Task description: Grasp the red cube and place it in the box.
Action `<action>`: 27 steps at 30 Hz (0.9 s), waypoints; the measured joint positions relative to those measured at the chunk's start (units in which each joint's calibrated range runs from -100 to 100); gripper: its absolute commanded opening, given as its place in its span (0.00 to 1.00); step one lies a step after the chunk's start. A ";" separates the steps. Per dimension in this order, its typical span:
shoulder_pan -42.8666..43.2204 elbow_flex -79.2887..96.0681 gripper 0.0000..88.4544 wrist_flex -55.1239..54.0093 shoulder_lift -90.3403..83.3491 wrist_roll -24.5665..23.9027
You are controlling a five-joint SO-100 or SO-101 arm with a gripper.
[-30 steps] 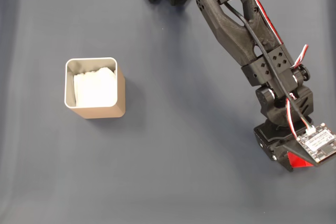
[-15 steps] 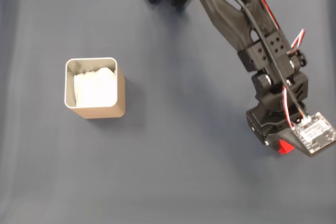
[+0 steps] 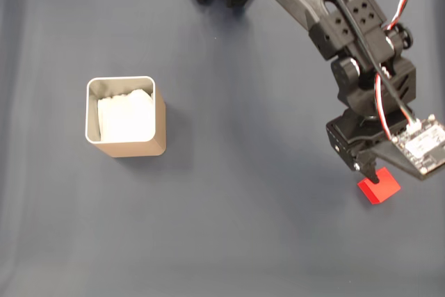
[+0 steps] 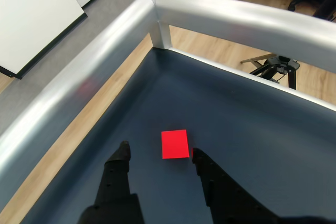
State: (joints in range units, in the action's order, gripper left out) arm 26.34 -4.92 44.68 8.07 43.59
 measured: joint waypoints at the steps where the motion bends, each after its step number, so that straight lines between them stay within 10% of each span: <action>1: 0.00 0.09 0.35 0.24 -0.71 0.20; 27: -3.98 7.65 0.35 -2.36 -5.88 1.47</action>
State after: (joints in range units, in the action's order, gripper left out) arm 22.36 2.73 42.32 2.18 45.05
